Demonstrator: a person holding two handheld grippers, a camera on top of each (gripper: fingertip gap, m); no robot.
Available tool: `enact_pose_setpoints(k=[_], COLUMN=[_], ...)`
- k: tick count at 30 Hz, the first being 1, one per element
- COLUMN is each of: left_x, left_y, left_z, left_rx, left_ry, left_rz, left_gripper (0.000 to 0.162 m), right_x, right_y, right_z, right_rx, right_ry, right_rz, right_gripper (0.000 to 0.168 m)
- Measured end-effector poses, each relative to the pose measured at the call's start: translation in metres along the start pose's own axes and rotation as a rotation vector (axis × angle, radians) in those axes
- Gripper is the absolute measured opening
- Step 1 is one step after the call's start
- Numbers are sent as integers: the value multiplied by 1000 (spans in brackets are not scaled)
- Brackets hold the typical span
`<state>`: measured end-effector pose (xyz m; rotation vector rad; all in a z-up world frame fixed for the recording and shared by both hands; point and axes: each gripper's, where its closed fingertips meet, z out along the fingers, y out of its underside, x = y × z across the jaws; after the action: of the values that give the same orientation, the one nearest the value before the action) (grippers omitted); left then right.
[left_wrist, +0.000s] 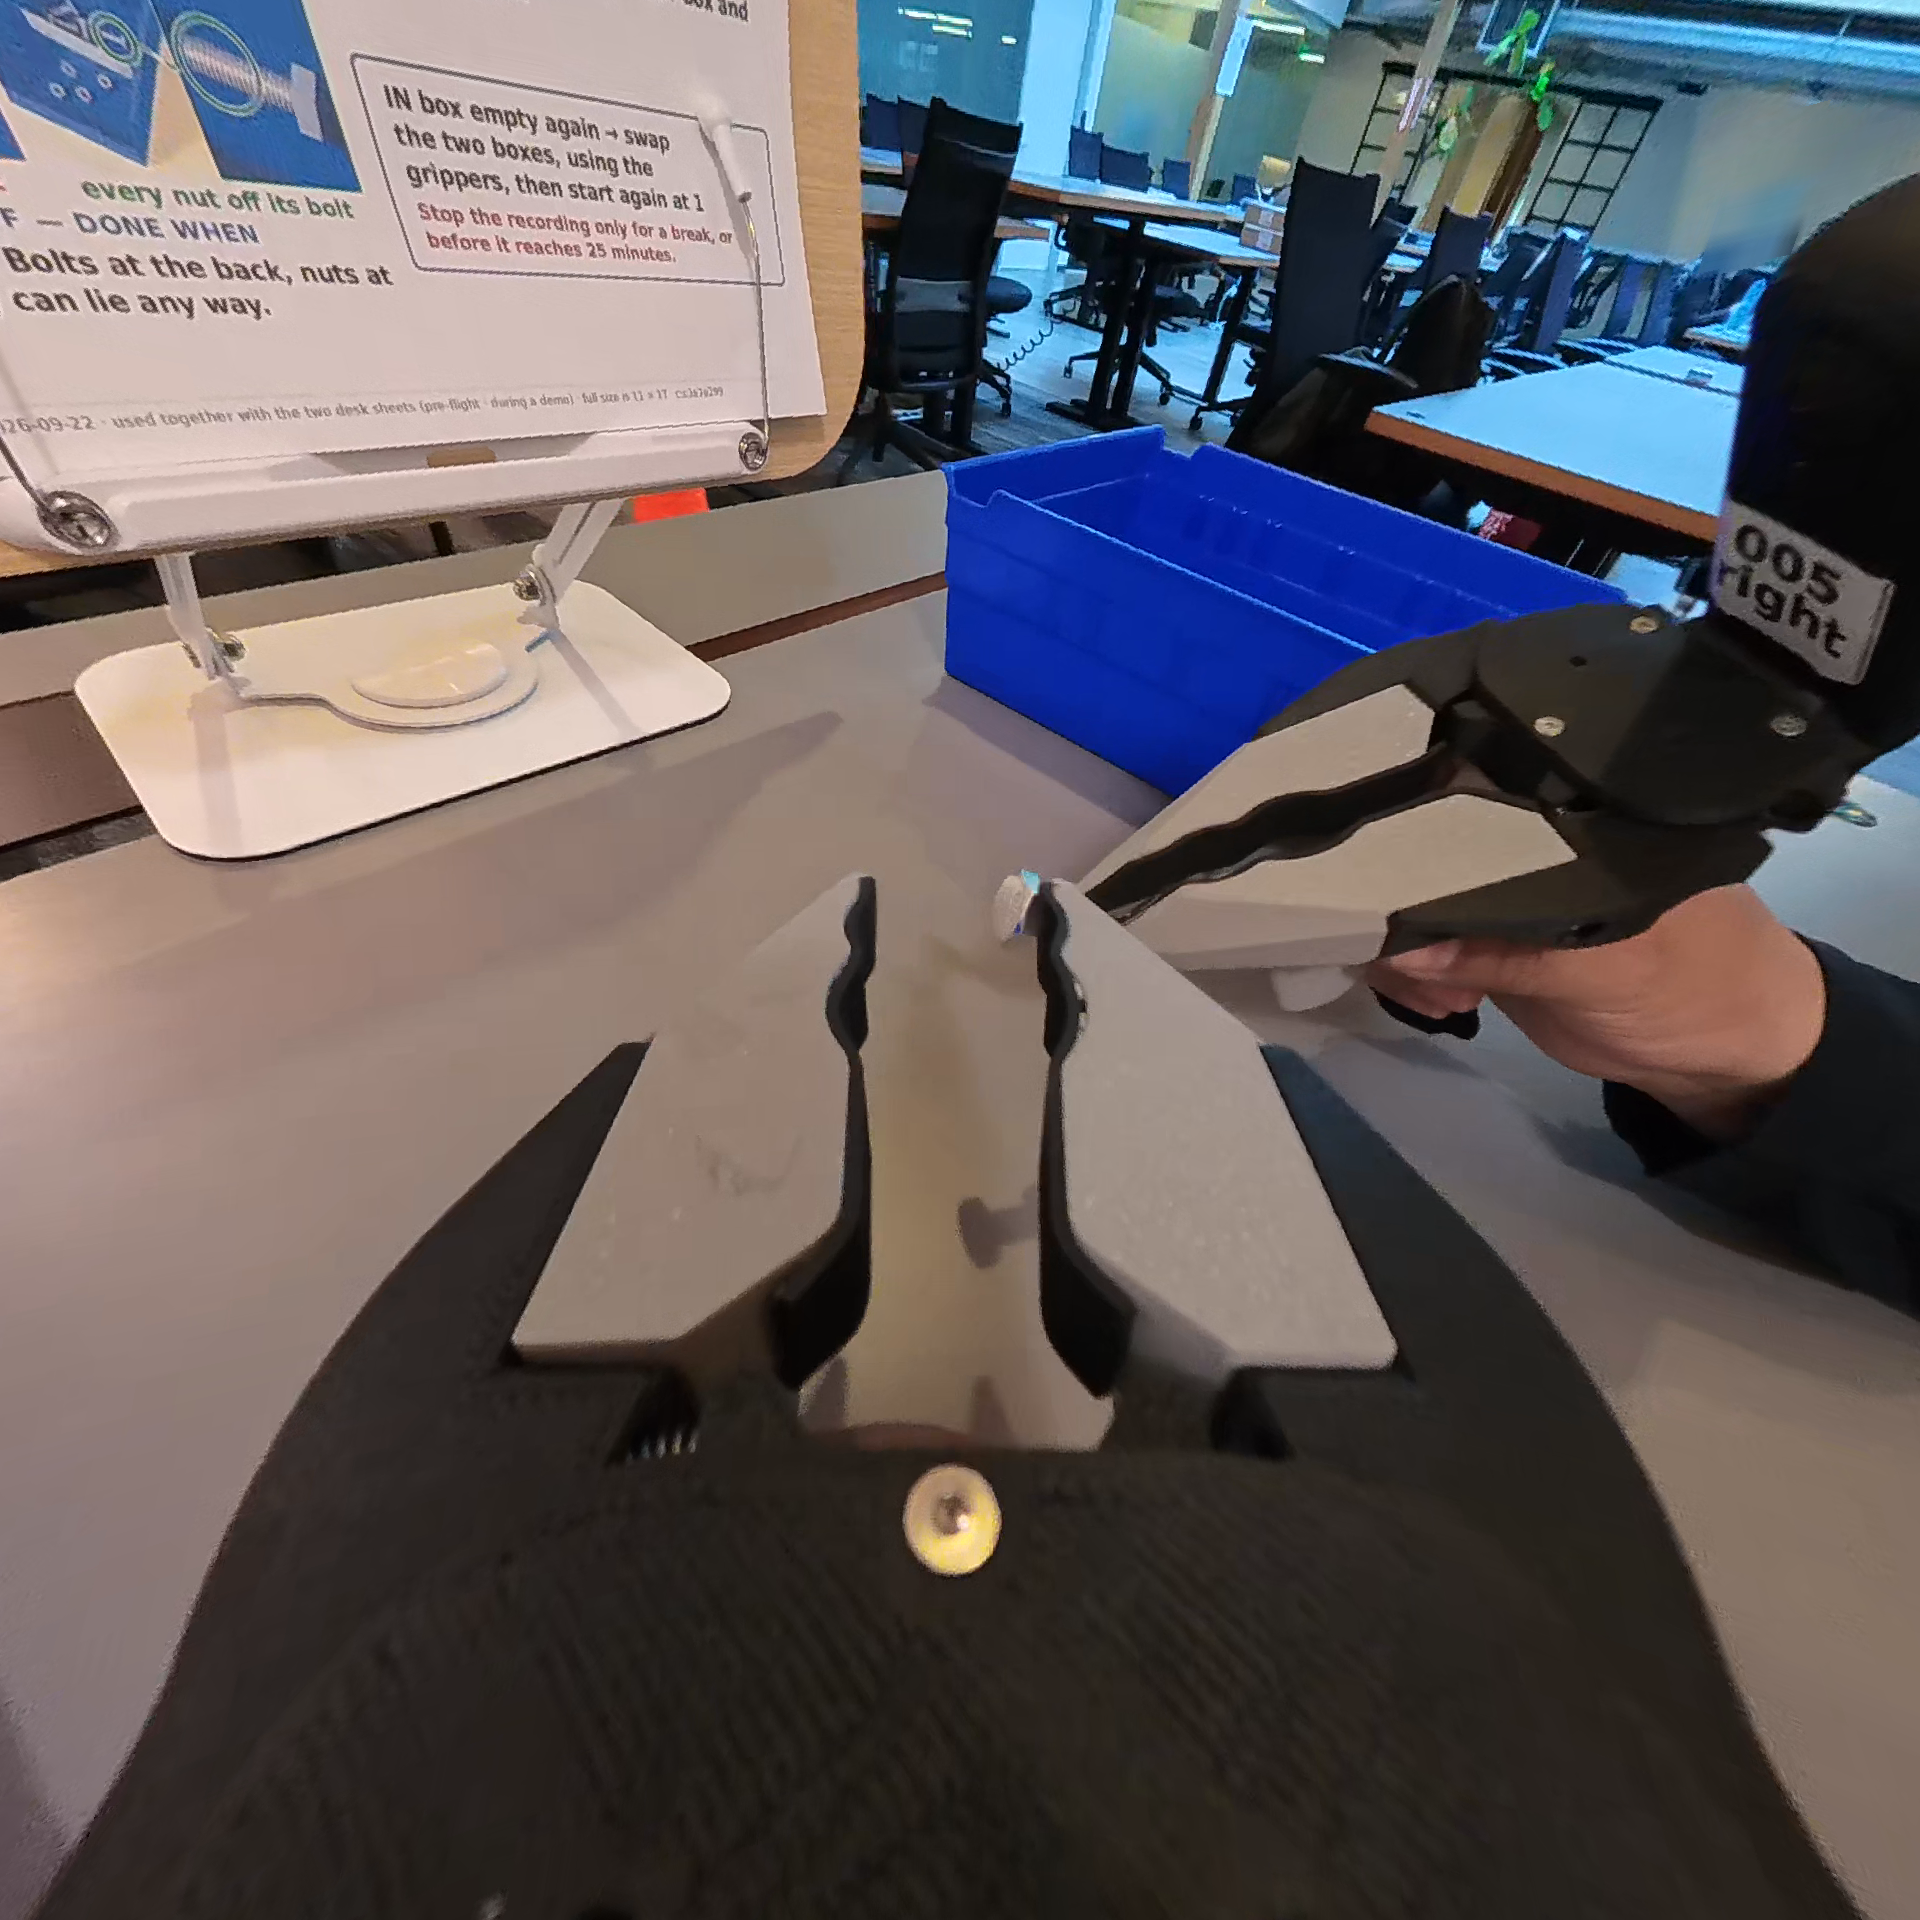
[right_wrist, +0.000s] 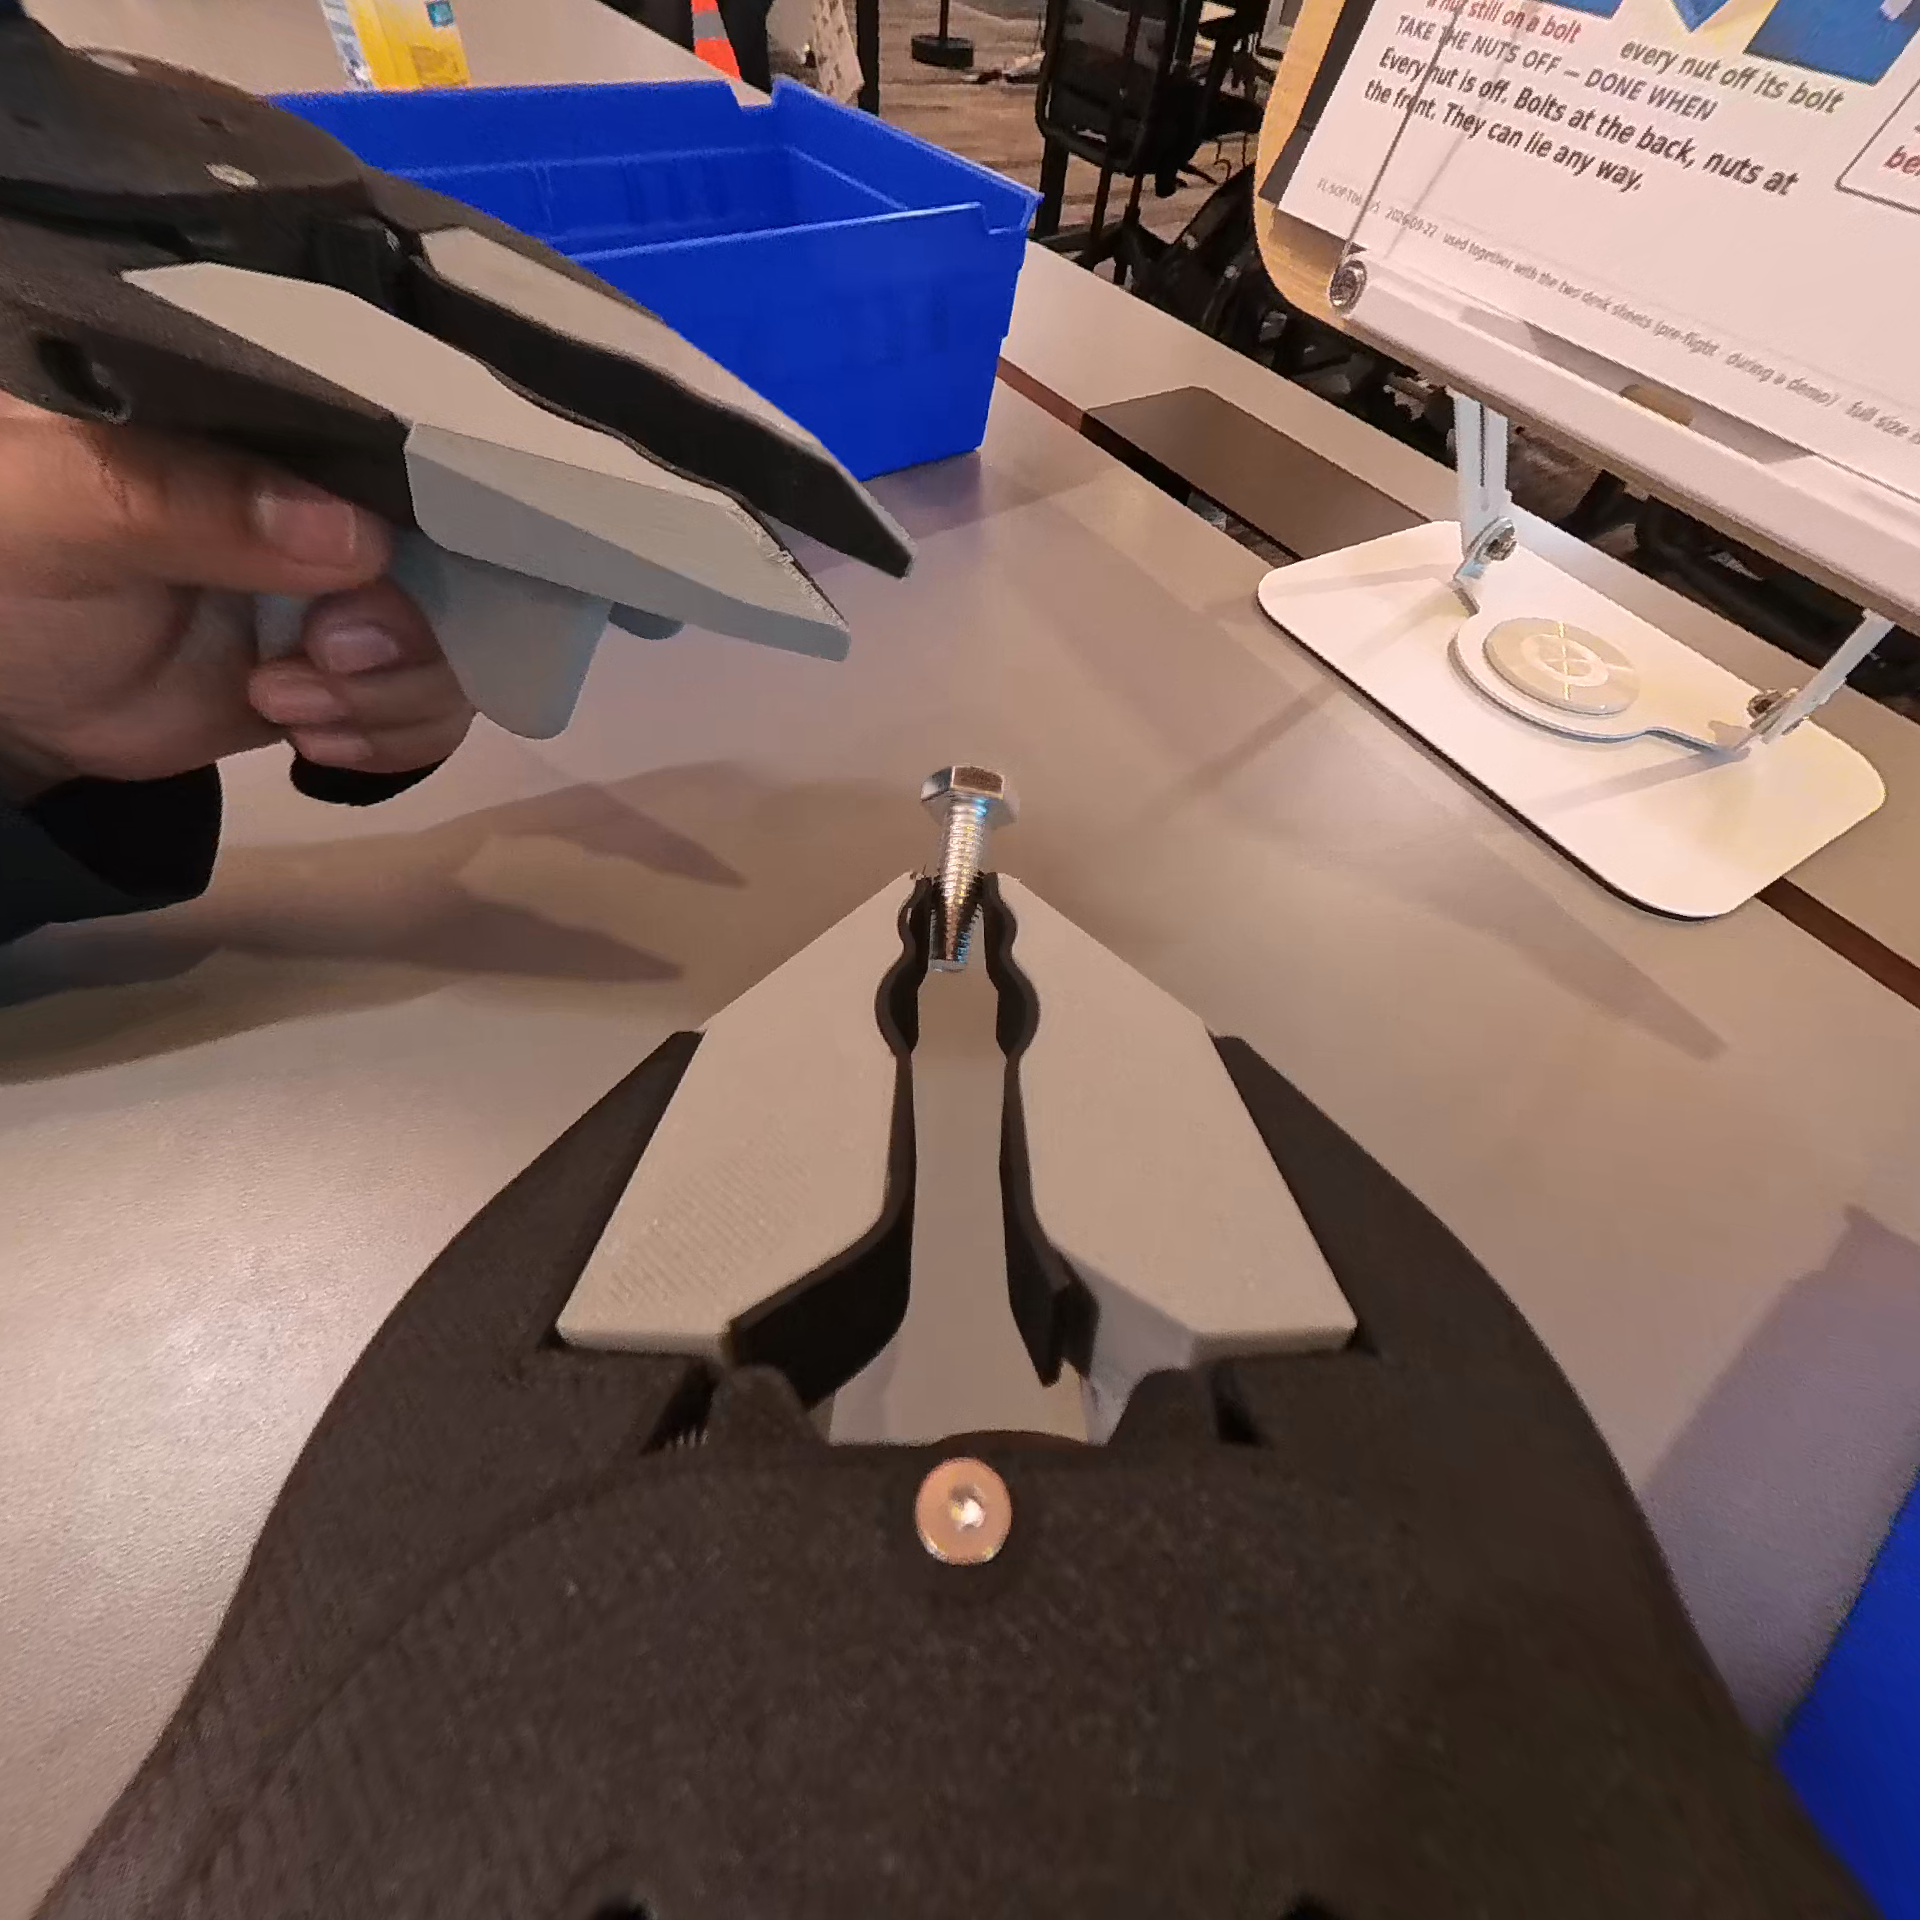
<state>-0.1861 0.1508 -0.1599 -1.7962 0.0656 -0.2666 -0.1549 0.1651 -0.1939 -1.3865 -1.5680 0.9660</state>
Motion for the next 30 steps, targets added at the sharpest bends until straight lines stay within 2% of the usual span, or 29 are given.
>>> enact_pose_setpoints(k=[14, 30], left_x=[1, 0], left_y=[6, 29], left_z=[4, 14], left_rx=[-33, -148], left_ry=[-16, -57], left_rz=[41, 116], left_gripper=[28, 28], right_x=[-6, -10], right_y=[9, 10], right_z=[5, 6], right_rx=[-47, -57], right_ry=[-38, -54], right_rz=[5, 1], right_gripper=[7, 7])
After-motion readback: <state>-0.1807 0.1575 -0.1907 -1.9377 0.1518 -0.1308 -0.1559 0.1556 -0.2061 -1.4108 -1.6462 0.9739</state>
